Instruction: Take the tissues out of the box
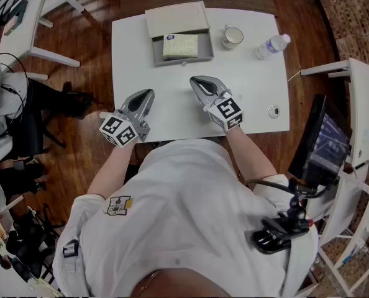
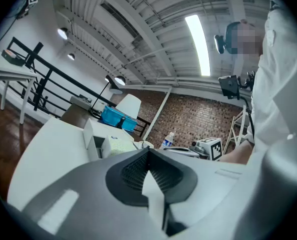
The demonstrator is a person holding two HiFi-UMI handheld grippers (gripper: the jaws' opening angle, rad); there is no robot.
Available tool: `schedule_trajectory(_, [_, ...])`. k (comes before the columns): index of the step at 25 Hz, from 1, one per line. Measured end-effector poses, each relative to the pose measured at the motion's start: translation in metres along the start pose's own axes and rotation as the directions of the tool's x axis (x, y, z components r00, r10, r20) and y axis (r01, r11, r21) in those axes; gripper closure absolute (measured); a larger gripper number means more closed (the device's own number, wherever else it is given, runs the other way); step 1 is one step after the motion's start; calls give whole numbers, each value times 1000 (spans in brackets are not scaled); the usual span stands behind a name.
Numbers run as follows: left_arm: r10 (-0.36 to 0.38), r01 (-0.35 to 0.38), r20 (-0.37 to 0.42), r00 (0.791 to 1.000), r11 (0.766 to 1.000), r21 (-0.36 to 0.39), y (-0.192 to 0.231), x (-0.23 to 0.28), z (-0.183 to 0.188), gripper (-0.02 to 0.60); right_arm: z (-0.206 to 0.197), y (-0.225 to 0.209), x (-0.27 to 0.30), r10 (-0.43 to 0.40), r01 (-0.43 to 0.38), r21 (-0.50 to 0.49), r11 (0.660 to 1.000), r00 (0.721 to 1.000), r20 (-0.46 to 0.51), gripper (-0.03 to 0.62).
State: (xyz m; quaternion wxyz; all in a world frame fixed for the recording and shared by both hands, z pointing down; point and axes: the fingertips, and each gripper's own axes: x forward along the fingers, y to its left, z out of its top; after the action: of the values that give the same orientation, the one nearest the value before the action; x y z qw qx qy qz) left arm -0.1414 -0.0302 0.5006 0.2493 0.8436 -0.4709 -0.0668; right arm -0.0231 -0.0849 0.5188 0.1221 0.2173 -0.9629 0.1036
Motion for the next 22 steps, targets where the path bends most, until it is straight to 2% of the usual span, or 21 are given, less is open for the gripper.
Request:
schedule_trajectory(6, [24,-24,-7,1000,999,25,24,27,13,586,19,-42,3,-22,18,-114,993,999,-33,595])
schedule_trajectory(11, [22,-12,-50,998,981,194,35,63,42,586,34,-68,16,19,-51,-266,963,993,-120,594])
schedule_trajectory(13, [26,-1,-85,996,961,278,36,81,54,586,36,-72,24,55,-102,-310,945,986,-158,594])
schedule_trajectory(15, [27,24,-134,991,930,366,36,100,60,586,37,-77,34,88,-148,-332,932,978,-188,571])
schedule_trajectory(17, [23,66,-195,981,897,438,36,118,62,583,36,-81,44,122,-194,-345,918,968,-219,512])
schedule_trajectory(19, [15,116,-261,965,869,481,38,132,60,548,33,-83,55,148,-240,-362,901,953,-265,439])
schedule_trajectory(22, [8,207,-373,928,820,533,45,146,48,453,22,-85,72,157,-293,-385,875,924,-348,345])
